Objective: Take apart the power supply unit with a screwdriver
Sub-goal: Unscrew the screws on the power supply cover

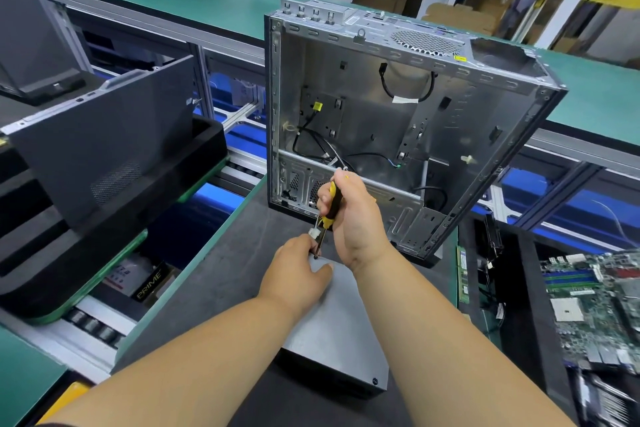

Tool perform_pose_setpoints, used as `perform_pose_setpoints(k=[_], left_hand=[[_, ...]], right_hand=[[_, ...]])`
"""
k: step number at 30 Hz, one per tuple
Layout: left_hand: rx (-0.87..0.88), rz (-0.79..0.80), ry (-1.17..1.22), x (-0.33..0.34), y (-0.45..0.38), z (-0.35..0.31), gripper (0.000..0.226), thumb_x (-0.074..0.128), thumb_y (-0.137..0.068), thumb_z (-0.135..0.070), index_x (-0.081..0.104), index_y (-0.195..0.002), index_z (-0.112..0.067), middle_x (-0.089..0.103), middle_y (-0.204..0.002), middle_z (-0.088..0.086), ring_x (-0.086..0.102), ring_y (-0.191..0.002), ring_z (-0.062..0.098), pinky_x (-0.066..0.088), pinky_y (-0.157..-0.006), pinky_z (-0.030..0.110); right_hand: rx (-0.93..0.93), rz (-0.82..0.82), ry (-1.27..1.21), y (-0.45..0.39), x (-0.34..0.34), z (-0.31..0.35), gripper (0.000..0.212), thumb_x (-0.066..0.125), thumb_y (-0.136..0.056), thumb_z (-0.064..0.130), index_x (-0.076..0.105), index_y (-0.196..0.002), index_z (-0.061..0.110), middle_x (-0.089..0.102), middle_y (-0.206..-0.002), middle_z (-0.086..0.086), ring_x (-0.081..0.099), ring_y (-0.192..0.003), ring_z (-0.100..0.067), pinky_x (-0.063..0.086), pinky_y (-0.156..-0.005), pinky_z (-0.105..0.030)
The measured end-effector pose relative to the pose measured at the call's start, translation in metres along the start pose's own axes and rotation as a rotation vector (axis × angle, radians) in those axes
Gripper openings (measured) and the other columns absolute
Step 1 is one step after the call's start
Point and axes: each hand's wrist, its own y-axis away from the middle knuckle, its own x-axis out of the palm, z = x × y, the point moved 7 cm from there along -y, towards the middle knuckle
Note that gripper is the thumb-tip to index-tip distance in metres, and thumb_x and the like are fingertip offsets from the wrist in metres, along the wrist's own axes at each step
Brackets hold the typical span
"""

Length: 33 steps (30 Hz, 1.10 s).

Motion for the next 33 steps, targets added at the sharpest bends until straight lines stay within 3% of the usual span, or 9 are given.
perform_pose_setpoints(k=[3, 8, 13, 18, 22, 28, 33], left_hand=[[-0.002, 0.005, 0.004, 0.0, 0.0, 0.0, 0.021, 0.066, -0.084, -0.031, 0.047, -0.086, -0.022, 0.049, -0.09, -0.009, 0.05, -0.091, 0.019, 0.046, -0.074, 0.033], [0.001, 0.009, 0.008, 0.0, 0.0, 0.0, 0.021, 0.065, -0.083, -0.028, 0.044, -0.082, -0.024, 0.046, -0.087, -0.011, 0.048, -0.089, 0.019, 0.039, -0.067, 0.03], [0.007, 0.006, 0.012, 0.0, 0.001, -0.001, 0.019, 0.065, -0.083, -0.028, 0.048, -0.085, -0.021, 0.049, -0.089, -0.007, 0.049, -0.091, 0.018, 0.045, -0.072, 0.033], [0.005, 0.007, 0.01, 0.0, 0.001, 0.0, 0.017, 0.064, -0.081, -0.025, 0.049, -0.087, -0.02, 0.05, -0.09, -0.006, 0.049, -0.092, 0.019, 0.047, -0.074, 0.035], [0.004, 0.003, 0.01, 0.0, 0.0, 0.0, 0.019, 0.066, -0.082, -0.028, 0.048, -0.087, -0.021, 0.05, -0.09, -0.007, 0.05, -0.09, 0.018, 0.047, -0.075, 0.034], [0.013, 0.007, -0.001, 0.001, 0.0, 0.001, 0.025, 0.065, -0.083, -0.03, 0.041, -0.078, -0.026, 0.048, -0.086, -0.007, 0.048, -0.087, 0.017, 0.04, -0.067, 0.03], [0.007, 0.007, -0.004, 0.002, -0.001, 0.001, 0.021, 0.065, -0.083, -0.029, 0.044, -0.081, -0.024, 0.049, -0.088, -0.007, 0.048, -0.089, 0.018, 0.04, -0.067, 0.03]], right_hand=[[0.045, -0.01, 0.001, -0.002, -0.006, -0.002, 0.022, 0.044, -0.104, 0.028, 0.043, -0.084, 0.018, 0.054, -0.069, 0.004, 0.045, -0.061, -0.015, 0.033, -0.066, -0.03], [0.068, 0.049, -0.077, 0.0, -0.007, 0.001, 0.03, 0.046, -0.104, 0.023, 0.062, -0.084, 0.007, 0.062, -0.075, -0.001, 0.057, -0.067, -0.018, 0.049, -0.077, -0.032], [0.034, 0.05, -0.13, 0.001, -0.003, 0.001, 0.038, 0.039, -0.105, 0.022, 0.063, -0.08, 0.008, 0.053, -0.067, -0.001, 0.046, -0.062, -0.014, 0.04, -0.068, -0.026], [-0.014, 0.072, -0.06, 0.003, 0.004, 0.001, 0.042, 0.032, -0.108, 0.034, 0.057, -0.084, 0.011, 0.045, -0.064, 0.001, 0.038, -0.061, -0.013, 0.035, -0.063, -0.024], [-0.001, 0.06, 0.013, 0.004, 0.002, 0.004, 0.022, 0.039, -0.106, 0.024, 0.047, -0.087, 0.016, 0.047, -0.067, 0.002, 0.04, -0.063, -0.015, 0.036, -0.064, -0.025], [0.027, 0.059, 0.088, 0.004, -0.001, 0.004, 0.026, 0.047, -0.104, 0.027, 0.061, -0.085, 0.015, 0.065, -0.074, 0.005, 0.061, -0.071, -0.013, 0.05, -0.068, -0.02], [0.006, 0.088, 0.005, 0.001, 0.004, 0.004, 0.041, 0.035, -0.108, 0.025, 0.062, -0.081, 0.01, 0.057, -0.07, 0.003, 0.051, -0.064, -0.011, 0.045, -0.067, -0.021]])
